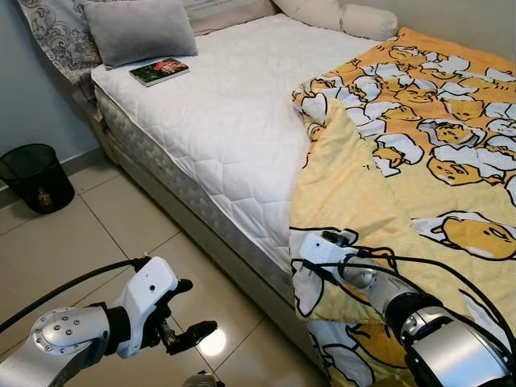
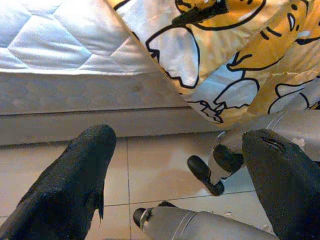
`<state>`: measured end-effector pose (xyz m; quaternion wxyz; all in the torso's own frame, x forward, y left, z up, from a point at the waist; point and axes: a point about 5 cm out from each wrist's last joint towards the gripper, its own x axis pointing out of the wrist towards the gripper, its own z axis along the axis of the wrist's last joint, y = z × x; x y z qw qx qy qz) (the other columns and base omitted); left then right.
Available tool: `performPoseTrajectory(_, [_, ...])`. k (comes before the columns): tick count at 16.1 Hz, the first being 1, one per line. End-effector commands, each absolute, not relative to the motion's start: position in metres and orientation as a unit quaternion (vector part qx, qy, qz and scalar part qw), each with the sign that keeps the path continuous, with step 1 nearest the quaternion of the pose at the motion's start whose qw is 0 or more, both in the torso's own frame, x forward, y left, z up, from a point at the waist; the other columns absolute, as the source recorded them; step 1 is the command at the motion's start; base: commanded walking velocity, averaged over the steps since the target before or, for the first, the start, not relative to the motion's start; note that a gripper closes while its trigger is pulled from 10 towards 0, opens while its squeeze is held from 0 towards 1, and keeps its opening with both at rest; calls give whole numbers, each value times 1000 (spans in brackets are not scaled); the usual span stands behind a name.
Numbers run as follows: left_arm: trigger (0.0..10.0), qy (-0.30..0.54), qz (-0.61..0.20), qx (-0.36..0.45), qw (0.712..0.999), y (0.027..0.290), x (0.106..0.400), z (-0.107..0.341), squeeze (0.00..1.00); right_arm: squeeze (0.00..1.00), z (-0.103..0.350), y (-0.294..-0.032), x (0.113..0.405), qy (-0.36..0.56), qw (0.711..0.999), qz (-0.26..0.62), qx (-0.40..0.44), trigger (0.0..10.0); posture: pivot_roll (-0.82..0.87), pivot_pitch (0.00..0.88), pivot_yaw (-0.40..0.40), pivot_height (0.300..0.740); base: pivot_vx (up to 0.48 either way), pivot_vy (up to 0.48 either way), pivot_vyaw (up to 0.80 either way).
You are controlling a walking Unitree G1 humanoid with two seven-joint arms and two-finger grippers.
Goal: Clean up the room
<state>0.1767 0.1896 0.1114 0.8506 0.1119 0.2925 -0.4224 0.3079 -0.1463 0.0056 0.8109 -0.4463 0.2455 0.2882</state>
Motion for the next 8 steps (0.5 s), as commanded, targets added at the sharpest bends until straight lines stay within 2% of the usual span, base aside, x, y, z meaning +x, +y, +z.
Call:
performPoseTrajectory(1, [10000,293,-424,115,849,191,172,117,0,0,5,-147,309,258,792,285,-474,10000,238,0,6,740,0,0,0])
performPoseTrajectory(2, [10000,300,-425,117,846,192,168,117,0,0,2,-150,307,274,782,282,-484,10000,246,0,10,740,0,0,0])
performPoseTrajectory(6, [10000,313,-427,117,840,196,158,122,0,0,-4,-154,302,307,778,277,-473,9804,264,38,18,740,0,0,0])
performPoseTrajectory(7, [10000,317,-427,118,839,197,154,123,0,0,-5,-156,301,317,780,273,-465,4039,268,48,19,740,0,0,0])
performPoseTrajectory(8, [10000,320,-426,119,838,198,152,124,0,0,-4,-157,302,322,783,269,-459,0,272,53,17,740,0,0,0])
